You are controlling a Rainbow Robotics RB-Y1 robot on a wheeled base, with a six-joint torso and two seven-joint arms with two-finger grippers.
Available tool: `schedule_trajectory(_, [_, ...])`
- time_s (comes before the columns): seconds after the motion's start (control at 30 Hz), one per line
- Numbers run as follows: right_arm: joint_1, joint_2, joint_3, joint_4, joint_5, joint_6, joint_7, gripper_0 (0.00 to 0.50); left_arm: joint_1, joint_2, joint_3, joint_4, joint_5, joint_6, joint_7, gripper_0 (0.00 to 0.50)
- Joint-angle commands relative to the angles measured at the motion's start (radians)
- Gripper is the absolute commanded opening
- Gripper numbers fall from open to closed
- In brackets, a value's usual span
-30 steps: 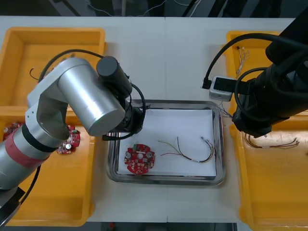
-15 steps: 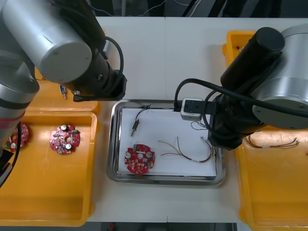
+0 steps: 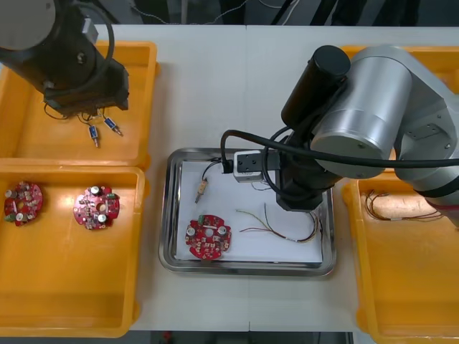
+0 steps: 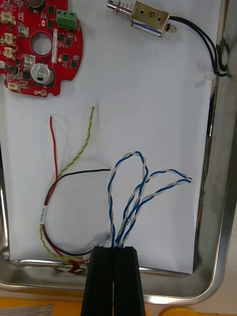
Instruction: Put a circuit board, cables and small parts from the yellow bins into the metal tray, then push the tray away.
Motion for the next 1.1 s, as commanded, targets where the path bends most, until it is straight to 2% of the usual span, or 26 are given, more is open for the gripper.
schedule_trajectory(0.03, [-0.041,0.039,0.05,0.032,0.065,-0.033,0.076,0.0,-0.075,0.066,0.055,0.069,-0.015,0.008,-0.198,0.5])
schedule_trajectory(0.4, [-0.041,0.047,0.126,0.141,0.109,-0.173,0.122,0.0,-0.132,0.071,0.076,0.265,-0.065,-0.005,-0.403,0.5])
schedule_trajectory(0.57, [-0.04,0.042,0.162,0.167,0.16,-0.193,0.133,0.0,-0.141,0.06,0.075,0.353,-0.094,-0.071,-0.481,0.5])
schedule_trajectory(0.8, [-0.04,0.038,0.183,0.219,0.174,-0.256,0.151,0.0,-0.139,0.031,0.075,0.471,-0.119,-0.194,-0.523,0.5])
schedule_trajectory(1.1, [-0.04,0.036,0.191,0.263,0.189,-0.32,0.159,0.0,-0.139,-0.001,0.067,0.58,-0.128,-0.28,-0.555,0.5])
